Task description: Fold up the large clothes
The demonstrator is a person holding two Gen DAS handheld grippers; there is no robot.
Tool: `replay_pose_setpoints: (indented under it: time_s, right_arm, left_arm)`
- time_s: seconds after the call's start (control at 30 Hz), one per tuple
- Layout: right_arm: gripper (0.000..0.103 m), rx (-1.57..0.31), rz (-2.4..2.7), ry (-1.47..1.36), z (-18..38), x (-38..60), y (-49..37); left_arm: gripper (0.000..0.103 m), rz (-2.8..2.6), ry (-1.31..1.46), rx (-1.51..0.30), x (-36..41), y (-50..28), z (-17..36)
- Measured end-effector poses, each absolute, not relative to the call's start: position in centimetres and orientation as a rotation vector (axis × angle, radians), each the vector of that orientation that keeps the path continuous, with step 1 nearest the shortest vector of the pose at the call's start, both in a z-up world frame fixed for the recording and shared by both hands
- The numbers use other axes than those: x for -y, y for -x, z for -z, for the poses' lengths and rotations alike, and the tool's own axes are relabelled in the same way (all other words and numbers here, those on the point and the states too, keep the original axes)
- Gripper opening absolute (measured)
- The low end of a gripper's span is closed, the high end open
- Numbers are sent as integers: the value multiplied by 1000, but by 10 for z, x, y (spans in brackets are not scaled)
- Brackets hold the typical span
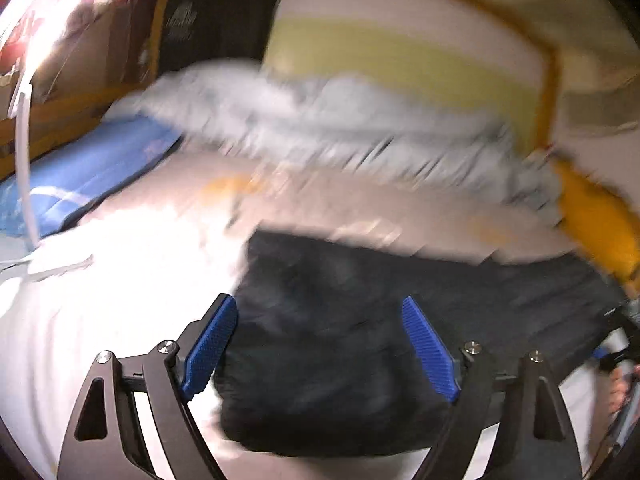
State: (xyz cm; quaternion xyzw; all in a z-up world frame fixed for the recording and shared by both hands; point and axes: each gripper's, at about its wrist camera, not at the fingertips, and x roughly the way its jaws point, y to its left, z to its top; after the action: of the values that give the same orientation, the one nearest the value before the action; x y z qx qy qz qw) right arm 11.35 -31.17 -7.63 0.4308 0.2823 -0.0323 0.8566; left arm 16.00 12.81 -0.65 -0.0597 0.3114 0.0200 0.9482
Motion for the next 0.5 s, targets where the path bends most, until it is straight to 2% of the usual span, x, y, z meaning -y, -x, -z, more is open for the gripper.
replay_pose_setpoints:
  time_s: [0.07, 0.1, 0.13, 0.2, 0.23, 0.27, 0.5]
  right_arm:
    - [72, -581, 80, -863, 74, 309, -117]
    - [56, -569, 88, -850, 73, 307, -117]
    - [36, -555, 117, -831, 70, 306, -114]
    - [26, -522, 158, -797, 57, 304, -107]
    - [25, -506, 168, -764, 49, 304, -105]
    - [24, -505, 175, -721, 40, 305, -104]
    - [24, -490, 304, -459, -39, 337, -98]
  left_arm:
    - [86, -40, 159, -710, -141, -169, 20]
    - [86, -37, 189, -742, -146, -173, 26]
    - [86, -19, 224, -773, -150, -176, 31]
    - [81, 62, 279, -813, -152, -180, 38]
    - [76, 87, 291, -818, -151, -180, 38]
    - [75, 120, 303, -817, -148, -179, 36]
    - [75, 265, 271, -807, -117, -163, 28]
